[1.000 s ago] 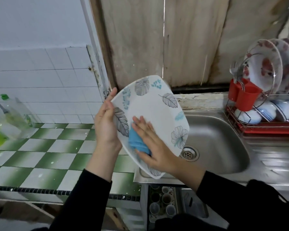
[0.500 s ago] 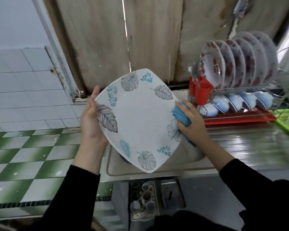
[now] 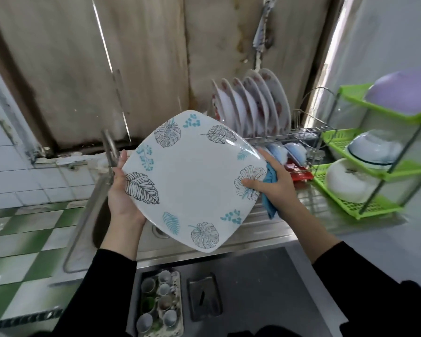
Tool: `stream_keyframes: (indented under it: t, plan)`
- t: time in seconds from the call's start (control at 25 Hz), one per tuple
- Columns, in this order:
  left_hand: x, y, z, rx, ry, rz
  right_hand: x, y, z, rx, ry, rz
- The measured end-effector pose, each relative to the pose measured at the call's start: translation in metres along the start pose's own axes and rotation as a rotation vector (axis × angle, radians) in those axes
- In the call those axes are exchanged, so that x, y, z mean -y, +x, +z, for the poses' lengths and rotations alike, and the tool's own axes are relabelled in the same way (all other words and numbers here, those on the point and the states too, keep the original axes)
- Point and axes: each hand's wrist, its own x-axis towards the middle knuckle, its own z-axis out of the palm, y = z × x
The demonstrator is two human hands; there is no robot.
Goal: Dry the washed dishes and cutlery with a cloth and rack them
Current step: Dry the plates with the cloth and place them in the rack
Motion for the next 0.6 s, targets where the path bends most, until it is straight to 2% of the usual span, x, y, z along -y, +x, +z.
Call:
stream_keyframes:
  t: [0.08, 0.16, 0.28, 0.32, 0.4, 0.48, 0.52, 0.6]
  plan:
    - [0.026, -0.002, 0.007, -0.026, -0.042, -0.038, 0.002, -0.003, -0.023, -0.075, 0.06, -0.011]
    - [0.051, -0.001, 0.011, -0.075, 0.069, -0.052, 0.007, -0.006, -0.045, -0.117, 0.094, -0.019]
    - [0.086, -0.003, 0.018, -0.27, 0.644, -0.022, 0.023, -0.009, -0.068, -0.134, 0.082, -0.053]
    - [0.101, -0.005, 0.023, -0.262, 0.814, -0.041, 0.03, -0.008, -0.077, -0.162, 0.062, -0.067]
    - [0.128, -0.004, 0.031, -0.112, 1.029, -0.134, 0.043, -0.005, -0.09, -0.238, -0.03, -0.09]
    - [0.153, 0.009, 0.044, 0.077, 1.14, -0.177, 0.052, -0.001, -0.102, -0.314, -0.183, -0.102]
    - [0.166, 0.016, 0.057, 0.167, 1.188, -0.152, 0.057, 0.0, -0.107, -0.345, -0.273, -0.114]
    - [0.185, 0.028, 0.09, 0.34, 1.317, 0.01, 0.065, 0.003, -0.118, -0.397, -0.443, -0.152]
